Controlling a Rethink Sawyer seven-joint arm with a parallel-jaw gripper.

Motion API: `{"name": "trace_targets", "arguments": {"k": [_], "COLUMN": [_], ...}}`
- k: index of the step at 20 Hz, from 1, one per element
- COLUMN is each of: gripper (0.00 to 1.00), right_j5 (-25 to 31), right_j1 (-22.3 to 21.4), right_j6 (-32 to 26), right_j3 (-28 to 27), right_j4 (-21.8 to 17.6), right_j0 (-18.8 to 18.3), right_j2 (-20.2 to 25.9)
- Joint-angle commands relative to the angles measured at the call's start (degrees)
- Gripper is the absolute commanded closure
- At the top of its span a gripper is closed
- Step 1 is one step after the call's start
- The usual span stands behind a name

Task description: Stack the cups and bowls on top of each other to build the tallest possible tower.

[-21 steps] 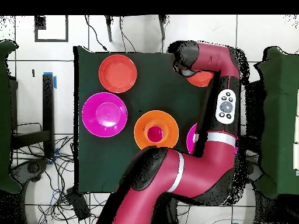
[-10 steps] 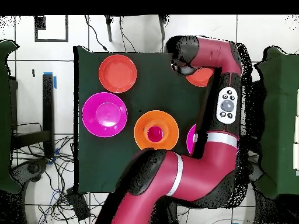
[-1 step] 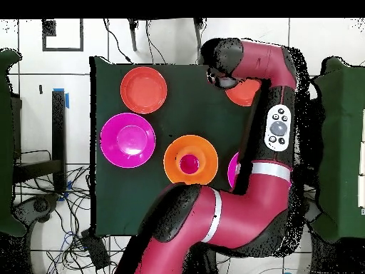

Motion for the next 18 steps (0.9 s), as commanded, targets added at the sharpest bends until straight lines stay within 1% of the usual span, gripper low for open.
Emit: {"name": "trace_targets", "arguments": {"k": [1, 3, 8, 13, 16, 18], "gripper": [0.00, 0.00, 0.00, 0.00, 0.00, 0.00], "right_j5": [1.83, 0.29, -0.58, -1.09, -2.63, -2.20], "right_j1": [0.00, -0.61, -1.37, -0.79, -1.38, -0.57], "right_j6": [-7.56, -6.30, -3.82, -2.08, -1.07, 0.13], "right_j3": [8.06, 9.77, 11.52, 11.17, 13.01, 11.65], "right_j4": [0.95, 1.59, 2.42, 2.92, 3.51, 3.46], "right_j0": [2.64, 2.83, 3.69, 4.63, 4.77, 5.46], "right_j2": [4.01, 3.60, 3.05, 2.94, 2.58, 2.39]}}
